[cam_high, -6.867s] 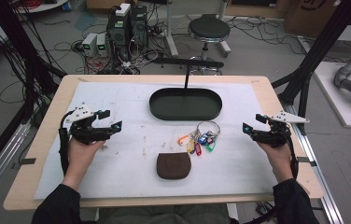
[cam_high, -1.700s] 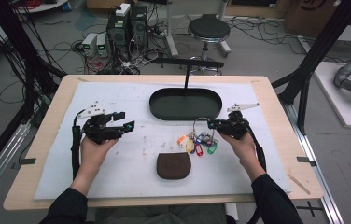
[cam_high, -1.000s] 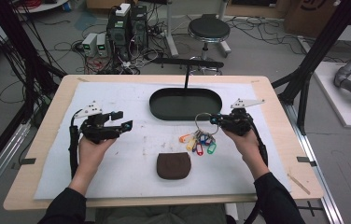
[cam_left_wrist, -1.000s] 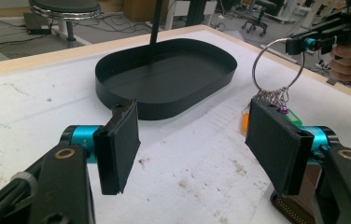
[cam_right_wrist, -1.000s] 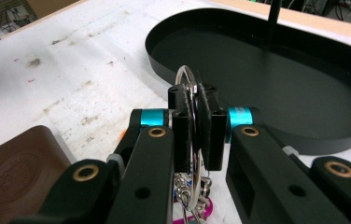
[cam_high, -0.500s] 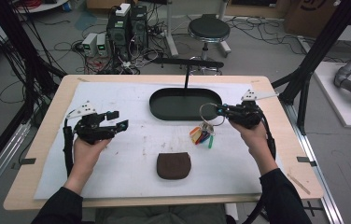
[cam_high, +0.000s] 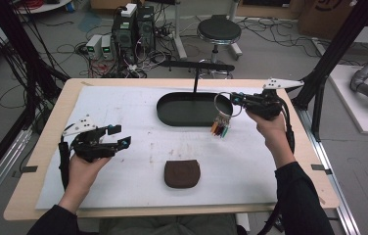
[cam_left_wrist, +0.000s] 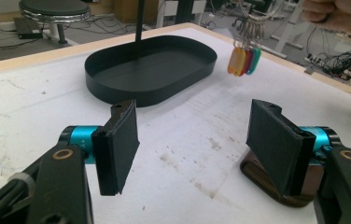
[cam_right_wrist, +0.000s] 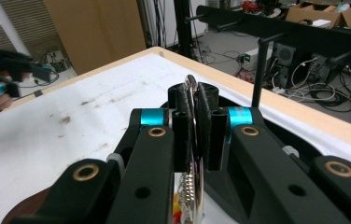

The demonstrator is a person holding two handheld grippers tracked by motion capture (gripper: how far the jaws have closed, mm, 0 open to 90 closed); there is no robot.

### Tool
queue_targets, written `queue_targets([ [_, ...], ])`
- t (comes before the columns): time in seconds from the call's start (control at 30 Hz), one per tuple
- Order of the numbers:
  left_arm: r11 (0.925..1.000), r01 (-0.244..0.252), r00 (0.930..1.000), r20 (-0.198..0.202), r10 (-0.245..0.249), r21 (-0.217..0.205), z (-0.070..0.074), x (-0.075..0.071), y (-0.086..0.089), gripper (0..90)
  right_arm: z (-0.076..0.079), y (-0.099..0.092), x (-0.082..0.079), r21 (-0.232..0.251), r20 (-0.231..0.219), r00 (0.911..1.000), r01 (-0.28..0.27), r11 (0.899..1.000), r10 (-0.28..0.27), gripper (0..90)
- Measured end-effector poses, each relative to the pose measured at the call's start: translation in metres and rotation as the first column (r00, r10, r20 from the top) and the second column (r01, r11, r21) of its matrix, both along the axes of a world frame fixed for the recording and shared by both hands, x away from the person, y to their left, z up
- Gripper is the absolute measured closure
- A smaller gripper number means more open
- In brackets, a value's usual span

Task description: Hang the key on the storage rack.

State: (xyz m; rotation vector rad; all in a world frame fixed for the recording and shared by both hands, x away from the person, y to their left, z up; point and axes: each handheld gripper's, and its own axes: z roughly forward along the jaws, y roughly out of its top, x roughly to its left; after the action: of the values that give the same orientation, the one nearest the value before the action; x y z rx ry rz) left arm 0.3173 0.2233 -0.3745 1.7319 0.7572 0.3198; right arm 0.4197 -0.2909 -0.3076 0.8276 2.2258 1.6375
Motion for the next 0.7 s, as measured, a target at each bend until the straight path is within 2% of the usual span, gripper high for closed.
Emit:
queue_targets([
  [0.13, 1.0, 0.006, 0.9999, 0.014, -0.006, 0.005, 0.0, -0.011, 0.003, 33.6, 0.006, 0.003, 0.009, -0.003, 0.01, 0.9999, 0.01, 1.0, -0.01, 85.6],
  [0.37, 1.0, -0.006, 0.9997, 0.022, 0.006, 0.002, -0.005, -0.018, 0.007, 33.5, 0.019, 0.001, 0.028, 0.005, 0.033, 0.9981, 0.052, 0.999, -0.052, 85.6],
  [0.57, 1.0, -0.004, 0.9996, 0.026, 0.004, 0.005, -0.005, -0.02, 0.007, 33.4, 0.021, 0.002, 0.044, 0.013, 0.027, 0.9958, 0.087, 0.996, -0.088, 85.6],
  [0.7, 0.9999, 0.001, 0.9993, 0.038, -0.001, 0.012, -0.004, -0.022, 0.004, 33.5, 0.019, 0.003, 0.052, -0.003, 0.022, 0.9946, 0.101, 0.995, -0.101, 85.7],
])
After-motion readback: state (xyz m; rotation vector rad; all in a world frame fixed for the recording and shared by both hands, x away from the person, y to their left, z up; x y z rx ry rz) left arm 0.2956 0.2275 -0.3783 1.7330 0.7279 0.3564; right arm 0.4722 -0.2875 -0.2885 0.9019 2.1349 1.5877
